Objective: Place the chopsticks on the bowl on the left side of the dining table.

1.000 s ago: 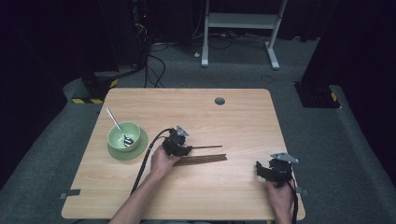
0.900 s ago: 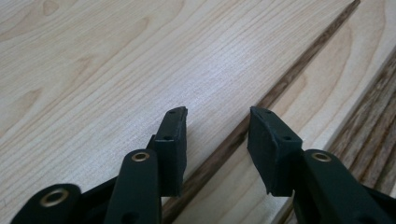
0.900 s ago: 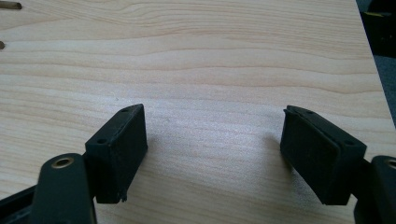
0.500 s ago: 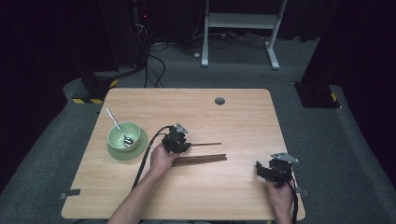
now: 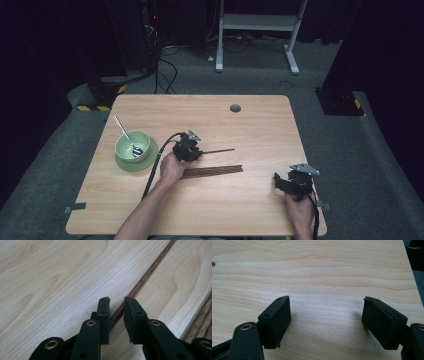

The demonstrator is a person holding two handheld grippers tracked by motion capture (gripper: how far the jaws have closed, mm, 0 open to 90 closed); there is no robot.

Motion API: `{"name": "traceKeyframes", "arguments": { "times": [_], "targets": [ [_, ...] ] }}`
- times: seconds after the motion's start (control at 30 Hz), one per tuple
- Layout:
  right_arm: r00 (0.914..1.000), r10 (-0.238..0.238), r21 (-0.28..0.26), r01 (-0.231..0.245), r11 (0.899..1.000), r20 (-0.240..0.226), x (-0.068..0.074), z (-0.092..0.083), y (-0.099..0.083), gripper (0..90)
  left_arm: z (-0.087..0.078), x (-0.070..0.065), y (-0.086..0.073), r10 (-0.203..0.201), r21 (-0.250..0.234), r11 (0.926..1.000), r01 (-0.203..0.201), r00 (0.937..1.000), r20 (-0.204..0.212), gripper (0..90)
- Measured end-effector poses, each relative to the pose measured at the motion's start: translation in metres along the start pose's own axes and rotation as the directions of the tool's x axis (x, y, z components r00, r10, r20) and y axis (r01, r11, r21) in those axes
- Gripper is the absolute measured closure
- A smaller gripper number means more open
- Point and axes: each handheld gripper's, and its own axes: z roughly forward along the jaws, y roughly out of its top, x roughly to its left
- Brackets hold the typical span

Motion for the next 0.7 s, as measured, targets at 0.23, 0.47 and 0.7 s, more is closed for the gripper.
{"name": "traceKeyframes", "arguments": {
  "times": [0.23,0.47,0.7],
  "targets": [
    [1.0000,-0.004,-0.001,0.004,1.000,-0.003,0.000,0.000,0.000,23.5,0.000,0.003,0.001,-0.002,0.003,1.0000,0.002,1.0000,-0.003,76.9],
    [1.0000,-0.004,-0.001,0.004,1.000,-0.004,0.000,0.000,0.000,23.4,0.000,0.009,0.001,-0.011,0.005,0.9999,0.011,0.9999,-0.010,79.7],
    [1.0000,-0.004,-0.001,0.004,1.000,-0.004,0.000,0.000,0.000,23.4,0.000,0.013,0.001,-0.013,0.008,0.9999,0.013,0.9998,-0.015,80.5]
  ]
}}
